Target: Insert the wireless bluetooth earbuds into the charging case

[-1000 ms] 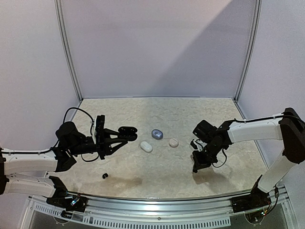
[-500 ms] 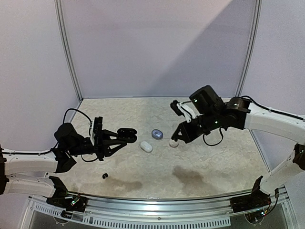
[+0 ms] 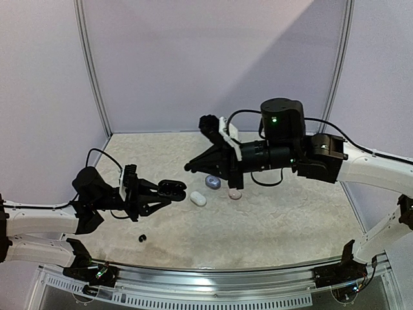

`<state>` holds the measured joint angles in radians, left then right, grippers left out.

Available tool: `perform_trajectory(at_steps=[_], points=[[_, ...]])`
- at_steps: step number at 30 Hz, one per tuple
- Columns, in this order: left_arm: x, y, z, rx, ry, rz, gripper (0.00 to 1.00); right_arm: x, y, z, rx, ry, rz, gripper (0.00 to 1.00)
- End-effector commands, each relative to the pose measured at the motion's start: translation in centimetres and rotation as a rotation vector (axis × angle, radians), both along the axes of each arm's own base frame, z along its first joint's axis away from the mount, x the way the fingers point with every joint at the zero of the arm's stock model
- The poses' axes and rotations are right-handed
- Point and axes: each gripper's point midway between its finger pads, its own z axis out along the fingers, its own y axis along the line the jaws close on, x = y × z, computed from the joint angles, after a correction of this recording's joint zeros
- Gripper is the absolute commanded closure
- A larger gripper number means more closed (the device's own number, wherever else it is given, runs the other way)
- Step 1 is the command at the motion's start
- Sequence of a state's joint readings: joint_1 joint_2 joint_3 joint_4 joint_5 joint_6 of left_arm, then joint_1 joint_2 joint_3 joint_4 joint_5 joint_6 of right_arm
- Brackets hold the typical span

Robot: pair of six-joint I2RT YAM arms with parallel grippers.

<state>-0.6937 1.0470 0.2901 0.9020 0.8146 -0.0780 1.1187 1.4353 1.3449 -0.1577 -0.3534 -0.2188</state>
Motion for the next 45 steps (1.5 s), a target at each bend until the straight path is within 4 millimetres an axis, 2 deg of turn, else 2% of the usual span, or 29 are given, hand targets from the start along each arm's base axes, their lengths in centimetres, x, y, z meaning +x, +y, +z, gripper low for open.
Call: perform_trajectory(at_steps=[1, 5, 13, 18, 41, 45], points=[[-0.8, -0.4, 0.5, -0.008, -0.051, -0.046, 1.00, -2.9, 2.6, -1.4, -0.037, -0.146, 0.161, 1.00], [-0.7, -0.5, 0.4, -0.007, -0.042, -0.043, 1.00, -3.7, 3.1, -2.5, -0.072, -0.216, 0.174, 1.00], [-0.6, -0.6, 0.4, -0.006, -0.037, -0.042, 1.00, -2.0, 3.5, -6.0, -0.178, -0.262, 0.124, 1.00], [-0.5, -0.6, 0.5, -0.008, -0.038, -0.035, 1.00, -1.3, 3.7, -7.3, -0.215, -0.286, 0.100, 1.00], [-0.3, -0.6, 0.9, -0.020, -0.052, -0.029, 1.00, 0.3, 3.7, -9.4, -0.251, -0.260, 0.037, 1.00], [-0.4, -0.5, 0.9, -0.021, -0.054, -0.027, 1.00, 0.4, 3.7, -9.5, -0.251, -0.258, 0.029, 0.96]])
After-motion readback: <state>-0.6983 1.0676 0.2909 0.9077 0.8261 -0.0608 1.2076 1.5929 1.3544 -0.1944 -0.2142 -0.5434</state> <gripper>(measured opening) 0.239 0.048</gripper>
